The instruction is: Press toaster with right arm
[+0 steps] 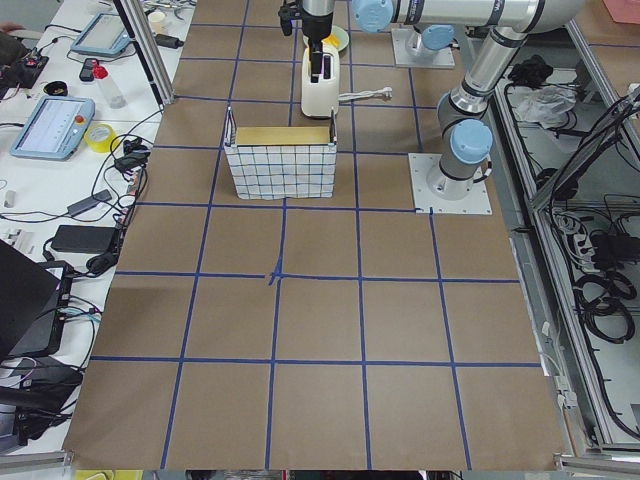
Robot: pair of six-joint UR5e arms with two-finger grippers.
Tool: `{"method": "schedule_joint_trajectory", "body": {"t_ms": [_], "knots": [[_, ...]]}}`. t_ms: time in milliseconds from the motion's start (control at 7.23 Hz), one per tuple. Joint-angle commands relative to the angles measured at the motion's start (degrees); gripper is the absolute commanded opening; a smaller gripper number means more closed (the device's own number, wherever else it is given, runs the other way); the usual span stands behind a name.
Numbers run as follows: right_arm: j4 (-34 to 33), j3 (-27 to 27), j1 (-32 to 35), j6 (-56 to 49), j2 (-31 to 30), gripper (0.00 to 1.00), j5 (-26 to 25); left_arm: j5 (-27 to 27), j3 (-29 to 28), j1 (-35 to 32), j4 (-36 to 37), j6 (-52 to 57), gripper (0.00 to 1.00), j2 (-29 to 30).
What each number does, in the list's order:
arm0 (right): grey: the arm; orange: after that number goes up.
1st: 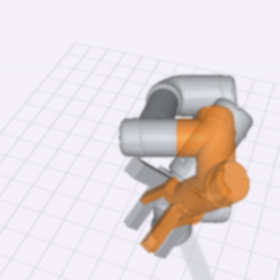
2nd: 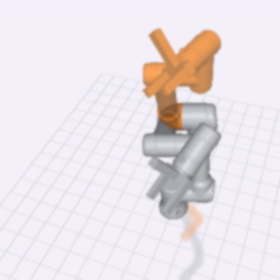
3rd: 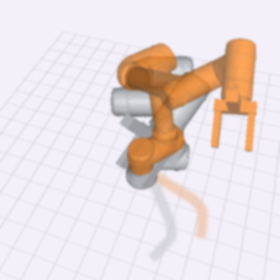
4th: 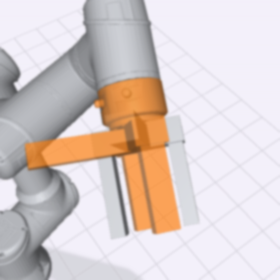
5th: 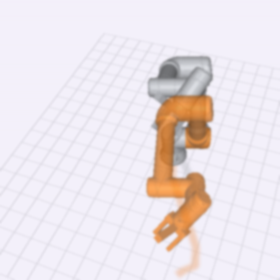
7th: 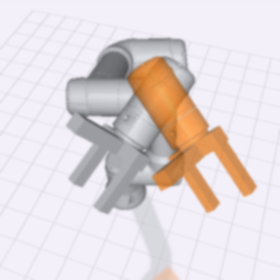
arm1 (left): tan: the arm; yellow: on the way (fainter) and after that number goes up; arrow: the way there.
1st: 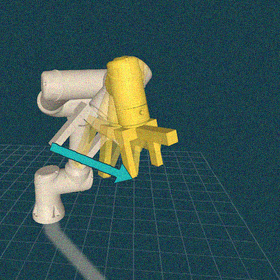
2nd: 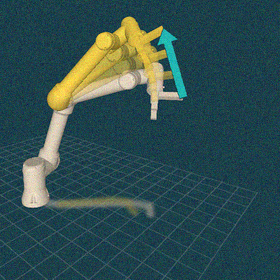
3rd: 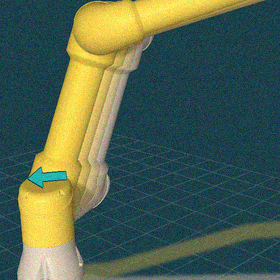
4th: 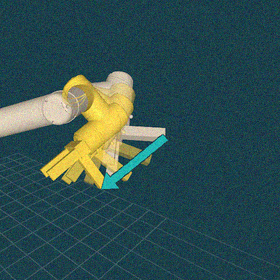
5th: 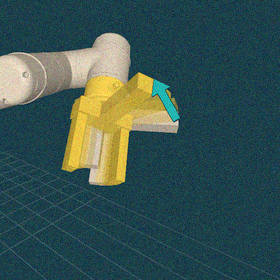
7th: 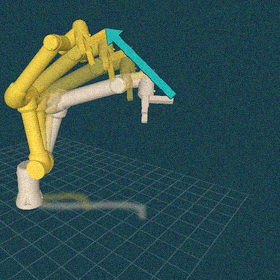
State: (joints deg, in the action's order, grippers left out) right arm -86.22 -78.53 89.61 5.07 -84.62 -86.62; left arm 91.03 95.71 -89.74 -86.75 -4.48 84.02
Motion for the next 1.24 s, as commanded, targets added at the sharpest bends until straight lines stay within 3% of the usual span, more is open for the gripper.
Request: {"method": "schedule_joint_trajectory", "body": {"t_ms": [0, 277, 1106], "knots": [[-6.6, -1.9, 1.3, 1.2, -0.2, 1.0, -1.5, 0.0, 0.0, 0.0, 0.0, 0.0, 1.0, 0.0], [-7.2, -3.0, 1.3, 1.3, -0.4, 1.0, -4.9, 0.0, 0.0, 0.0, 0.0, 0.0, 1.0, 0.0], [-6.9, -3.5, 3.3, 1.1, -0.5, 1.0, -4.6, -0.1, 0.0, 0.0, 0.0, 0.0, 1.0, 0.0]]}}
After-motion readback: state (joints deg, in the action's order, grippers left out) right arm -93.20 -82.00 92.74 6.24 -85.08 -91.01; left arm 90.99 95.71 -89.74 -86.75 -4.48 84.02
